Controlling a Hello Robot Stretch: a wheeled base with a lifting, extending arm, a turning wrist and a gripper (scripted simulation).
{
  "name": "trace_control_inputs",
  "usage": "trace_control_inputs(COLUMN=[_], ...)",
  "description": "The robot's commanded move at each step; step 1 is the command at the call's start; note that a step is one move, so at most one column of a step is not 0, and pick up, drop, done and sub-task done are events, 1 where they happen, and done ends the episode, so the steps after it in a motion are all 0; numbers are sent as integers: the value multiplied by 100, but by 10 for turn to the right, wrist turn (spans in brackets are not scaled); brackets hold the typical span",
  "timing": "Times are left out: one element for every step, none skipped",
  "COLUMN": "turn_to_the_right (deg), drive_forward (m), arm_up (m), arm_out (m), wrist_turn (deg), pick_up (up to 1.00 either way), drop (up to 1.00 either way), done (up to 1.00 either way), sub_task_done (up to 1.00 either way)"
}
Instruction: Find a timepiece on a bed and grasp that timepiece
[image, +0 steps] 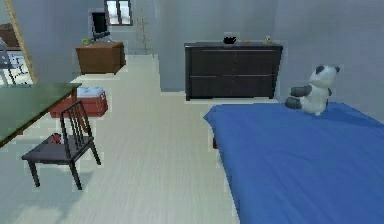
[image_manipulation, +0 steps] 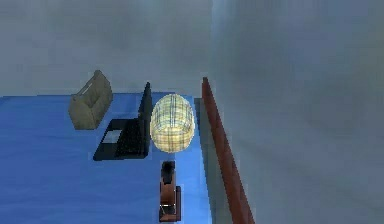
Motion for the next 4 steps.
trace_control_inputs(turn_to_the_right=[0, 0, 0, 0], drive_forward=[0, 0, 0, 0], arm_up=[34, 0, 0, 0], arm_out=[0, 16, 0, 0], wrist_turn=[0, 0, 450, 450], pick_up=[0, 0, 0, 0], drop=[0, 0, 0, 0], done=[0, 0, 0, 0], sub_task_done=[0, 0, 0, 0])
